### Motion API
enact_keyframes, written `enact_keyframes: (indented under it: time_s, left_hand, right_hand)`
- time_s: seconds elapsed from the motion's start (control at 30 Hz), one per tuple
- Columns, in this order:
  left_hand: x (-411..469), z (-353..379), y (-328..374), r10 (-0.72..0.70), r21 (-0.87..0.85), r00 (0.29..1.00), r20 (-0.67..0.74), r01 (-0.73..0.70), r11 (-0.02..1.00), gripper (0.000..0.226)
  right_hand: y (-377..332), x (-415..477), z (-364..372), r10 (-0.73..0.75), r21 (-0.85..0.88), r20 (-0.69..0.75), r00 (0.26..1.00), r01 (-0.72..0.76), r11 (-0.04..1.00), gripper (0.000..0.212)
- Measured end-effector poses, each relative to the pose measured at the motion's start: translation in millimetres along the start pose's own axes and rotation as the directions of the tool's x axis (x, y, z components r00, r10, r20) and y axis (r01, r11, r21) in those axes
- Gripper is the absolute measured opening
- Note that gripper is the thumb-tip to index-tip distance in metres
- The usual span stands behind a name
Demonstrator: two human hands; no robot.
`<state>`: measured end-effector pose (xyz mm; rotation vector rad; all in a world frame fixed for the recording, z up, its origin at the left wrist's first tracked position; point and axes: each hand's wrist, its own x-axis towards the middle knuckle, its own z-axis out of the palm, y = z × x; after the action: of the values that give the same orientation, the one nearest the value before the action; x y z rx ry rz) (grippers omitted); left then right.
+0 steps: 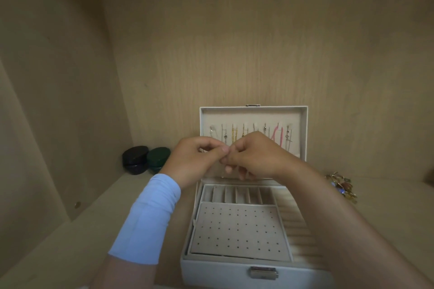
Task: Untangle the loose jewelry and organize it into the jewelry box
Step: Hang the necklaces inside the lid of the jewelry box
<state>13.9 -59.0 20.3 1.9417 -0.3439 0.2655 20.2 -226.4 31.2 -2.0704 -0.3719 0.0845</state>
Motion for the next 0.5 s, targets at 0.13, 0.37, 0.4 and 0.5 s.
enact_keyframes:
  time_s: [0.13, 0.37, 0.4, 0.5]
  left_hand:
    - [5.1, -5.7, -11.6, 0.059, 0.178, 0.993, -0.103, -0.040, 0.983, 0.012]
    - [7.2, 4.7, -31.3, 0.206, 0.727, 0.978, 0.032, -0.164, 0.667, 0.024]
    - [8.2, 6.8, -33.7, 0.216, 0.757, 0.975, 0.048, -0.176, 0.629, 0.025]
    - [11.0, 7.8, -37.5, 0.241, 0.805, 0.969, 0.059, -0.189, 0.562, 0.025]
  right_hand:
    - [1.4, 2.6, -3.0, -0.031, -0.032, -0.160, 0.987, 0.026, 0.999, 0.016]
    - [-6.5, 11.4, -19.7, -0.101, -0.091, -0.357, 0.929, 0.073, 0.993, 0.020]
    - [-7.8, 13.1, -22.7, -0.099, -0.101, -0.361, 0.927, 0.067, 0.993, 0.021]
    - [-9.7, 18.7, -28.4, -0.101, -0.130, -0.364, 0.926, 0.056, 0.990, 0.024]
